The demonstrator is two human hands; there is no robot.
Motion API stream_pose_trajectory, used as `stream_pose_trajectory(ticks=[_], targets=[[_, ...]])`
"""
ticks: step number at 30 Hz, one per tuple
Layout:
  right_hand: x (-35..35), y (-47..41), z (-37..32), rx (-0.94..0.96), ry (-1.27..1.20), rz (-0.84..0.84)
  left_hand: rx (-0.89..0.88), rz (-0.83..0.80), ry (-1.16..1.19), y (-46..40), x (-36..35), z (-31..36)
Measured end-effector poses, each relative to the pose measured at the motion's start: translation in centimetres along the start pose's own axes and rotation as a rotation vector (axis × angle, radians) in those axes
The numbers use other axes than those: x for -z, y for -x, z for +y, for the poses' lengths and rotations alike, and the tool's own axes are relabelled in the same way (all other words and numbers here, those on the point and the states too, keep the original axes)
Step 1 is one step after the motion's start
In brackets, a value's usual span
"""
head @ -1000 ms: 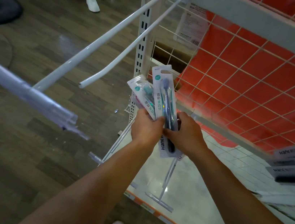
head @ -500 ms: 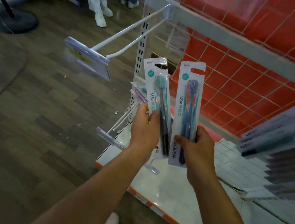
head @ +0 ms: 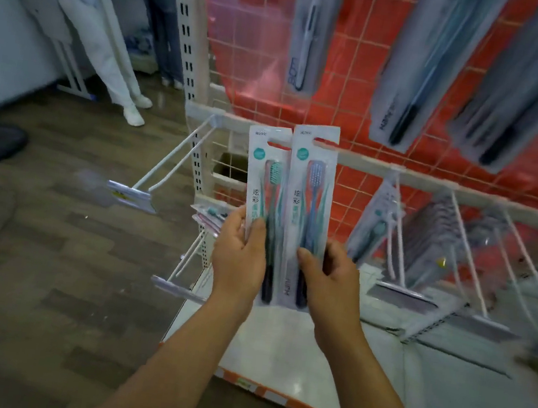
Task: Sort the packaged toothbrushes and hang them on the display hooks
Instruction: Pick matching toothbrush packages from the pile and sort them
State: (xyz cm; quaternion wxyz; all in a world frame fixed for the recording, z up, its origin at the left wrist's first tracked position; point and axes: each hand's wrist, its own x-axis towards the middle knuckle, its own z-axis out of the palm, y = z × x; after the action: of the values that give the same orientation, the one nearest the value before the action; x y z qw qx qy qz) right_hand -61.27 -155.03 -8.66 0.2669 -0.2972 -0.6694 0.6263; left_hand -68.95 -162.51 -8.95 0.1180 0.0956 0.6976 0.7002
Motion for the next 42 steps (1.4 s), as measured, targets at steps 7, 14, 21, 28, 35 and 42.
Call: stream_pose_trajectory(ticks=[7, 14, 21, 28, 35, 42], targets=[[4.2, 2.0, -4.7, 0.099, 0.064, 0.118, -0.231, -0.113, -0.186, 2.0, -1.2, 4.8], [7.0, 4.3, -8.4, 0.192, 0.072, 0.232, -0.367, -0.208, -0.177, 4.8, -2.9, 8.7], [9.5, 4.9, -9.9, 0.196, 0.087, 0.247, -0.402, -0.243, -0.174, 6.9, -5.7, 11.3], [13.2, 4.4, -11.2, 0.229, 0.095, 0.222, -0.387, -0.239, -0.150, 8.3, -8.8, 13.1], [16.2, 4.2, -11.9, 0.221, 0.047, 0.207, -0.384, -0.215, -0.087, 9.1, -11.2, 14.4], [17.6, 4.6, -11.7, 0.216, 0.002, 0.223, -0.351, -0.197, -0.050, 9.7, -12.2, 14.2]])
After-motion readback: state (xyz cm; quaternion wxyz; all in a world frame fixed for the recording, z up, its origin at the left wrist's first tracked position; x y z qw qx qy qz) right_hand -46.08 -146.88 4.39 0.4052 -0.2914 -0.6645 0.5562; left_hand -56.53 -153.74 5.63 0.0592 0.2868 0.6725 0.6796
